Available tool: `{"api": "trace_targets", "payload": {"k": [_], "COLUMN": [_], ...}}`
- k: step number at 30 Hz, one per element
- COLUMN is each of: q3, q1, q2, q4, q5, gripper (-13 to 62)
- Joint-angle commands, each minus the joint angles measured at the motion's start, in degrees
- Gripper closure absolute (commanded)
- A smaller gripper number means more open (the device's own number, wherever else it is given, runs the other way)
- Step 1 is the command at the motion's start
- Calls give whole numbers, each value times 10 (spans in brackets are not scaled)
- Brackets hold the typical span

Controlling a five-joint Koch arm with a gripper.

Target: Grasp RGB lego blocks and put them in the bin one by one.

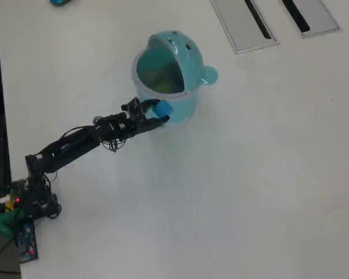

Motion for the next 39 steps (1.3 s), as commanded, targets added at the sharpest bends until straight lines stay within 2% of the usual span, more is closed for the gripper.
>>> {"api": "trace_targets", "payload": {"k": [1,9,17,18,29,39], "q3": [-47,-43,-51,-56,-82,-250], "q1": [-15,-111,-203,-225,-234,-206], "q2": [47,93,85,63,-41,-192], "q4": [-37,-68,-133,-182,-322,-341], "q5": [4,19,17,18,19,25], "gripper": [353,368,370,390,390,390]}}
